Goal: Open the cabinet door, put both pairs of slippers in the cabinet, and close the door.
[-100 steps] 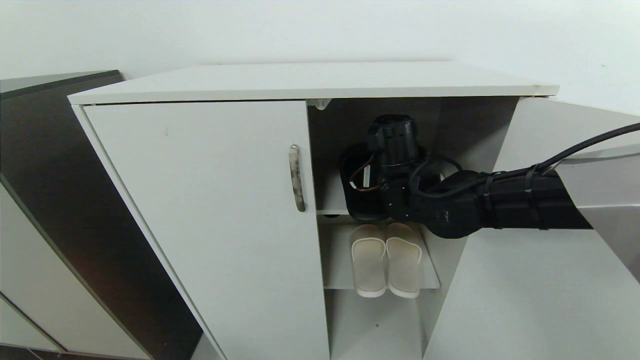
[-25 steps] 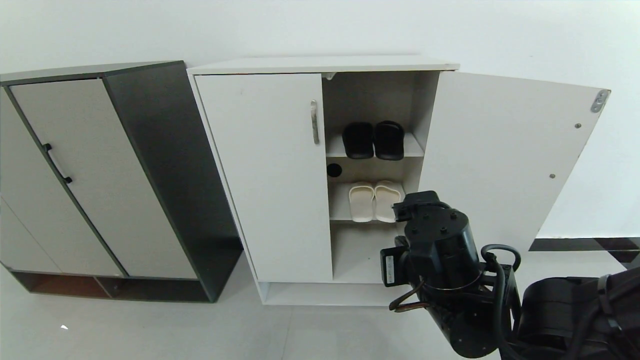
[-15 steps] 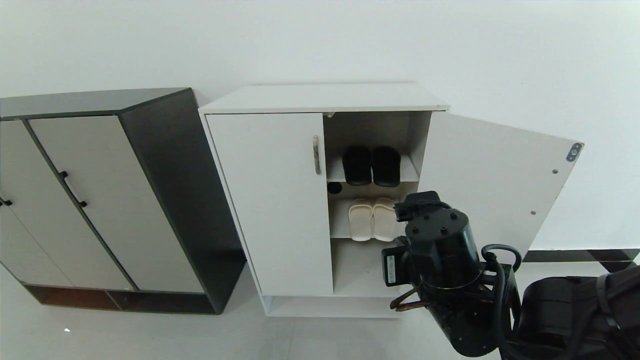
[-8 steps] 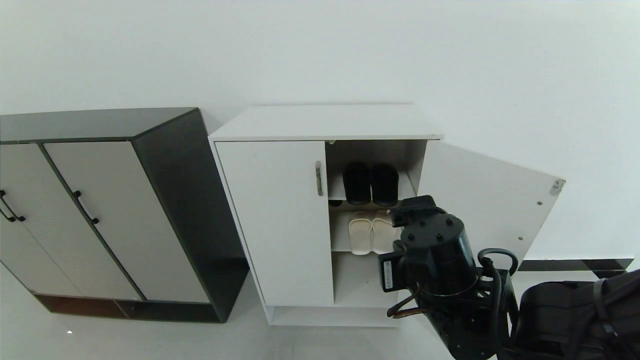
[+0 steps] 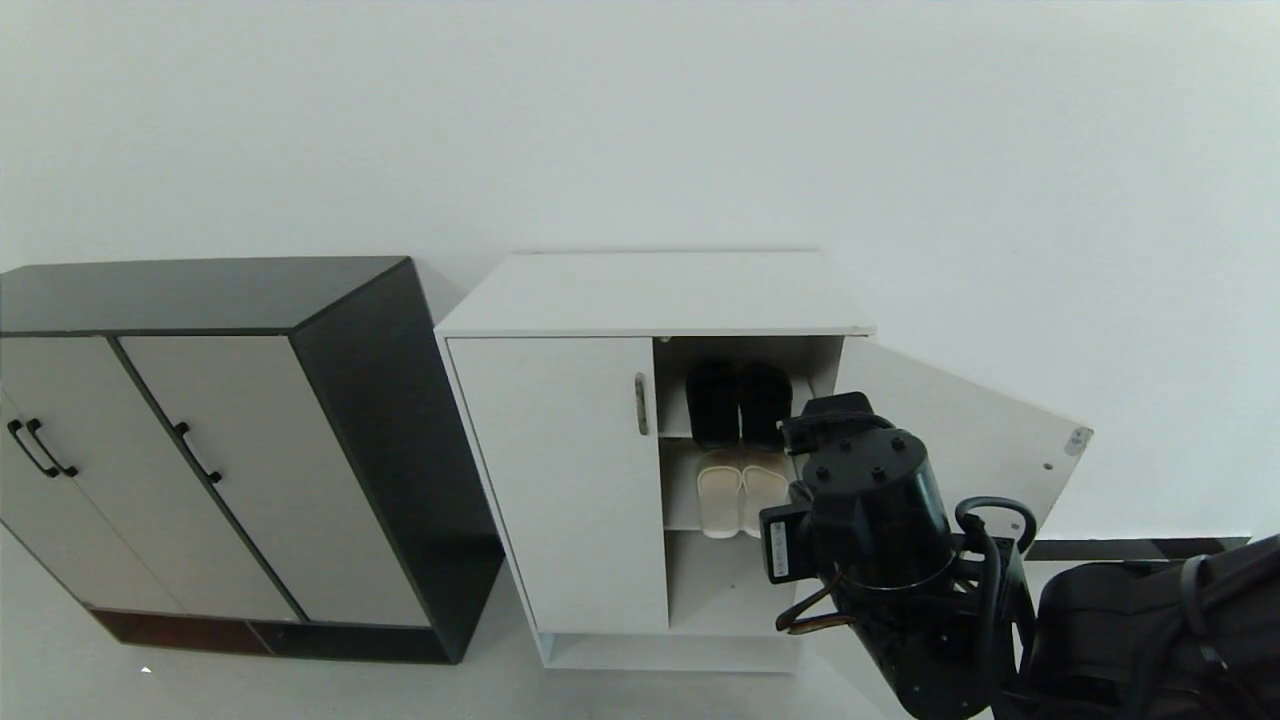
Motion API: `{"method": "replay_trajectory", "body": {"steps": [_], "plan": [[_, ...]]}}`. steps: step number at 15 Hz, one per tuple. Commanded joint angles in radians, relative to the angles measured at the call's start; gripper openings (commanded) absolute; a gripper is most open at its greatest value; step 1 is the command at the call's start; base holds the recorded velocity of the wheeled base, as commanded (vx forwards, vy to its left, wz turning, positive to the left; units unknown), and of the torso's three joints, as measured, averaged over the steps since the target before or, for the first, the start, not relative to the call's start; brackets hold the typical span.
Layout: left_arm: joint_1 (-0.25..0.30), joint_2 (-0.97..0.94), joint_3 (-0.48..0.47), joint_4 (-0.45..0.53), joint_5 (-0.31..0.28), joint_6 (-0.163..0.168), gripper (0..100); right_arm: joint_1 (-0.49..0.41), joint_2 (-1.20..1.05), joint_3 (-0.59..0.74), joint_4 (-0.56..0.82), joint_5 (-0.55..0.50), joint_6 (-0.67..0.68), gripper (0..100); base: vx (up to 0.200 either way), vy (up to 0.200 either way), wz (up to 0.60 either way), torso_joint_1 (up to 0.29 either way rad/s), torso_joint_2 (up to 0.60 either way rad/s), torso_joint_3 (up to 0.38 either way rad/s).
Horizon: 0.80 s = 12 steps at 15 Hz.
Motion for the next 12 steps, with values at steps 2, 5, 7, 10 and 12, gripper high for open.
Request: {"method": "replay_trajectory", "body": {"steps": [2,5,7,10,12], "plan": [[0.000,0.000,0.000,0.000,0.000,0.000,0,0.000,0.002,0.001,0.000,0.000,0.000,0,0.000,0.000,0.00,0.222,-0.54,-0.312],[0.000,0.000,0.000,0.000,0.000,0.000,0,0.000,0.002,0.001,0.000,0.000,0.000,0,0.000,0.000,0.00,0.238,-0.56,-0.320],[0.000,0.000,0.000,0.000,0.000,0.000,0,-0.003,0.002,0.001,0.000,0.000,0.000,0,0.000,0.000,0.00,0.264,-0.59,-0.332],[0.000,0.000,0.000,0.000,0.000,0.000,0,-0.006,0.002,0.001,0.000,0.000,0.000,0,0.000,0.000,0.00,0.263,-0.58,-0.323],[0.000,0.000,0.000,0.000,0.000,0.000,0,-0.012,0.000,0.001,-0.013,0.001,-0.001,0,0.000,0.000,0.00,0.200,-0.43,-0.232]]}}
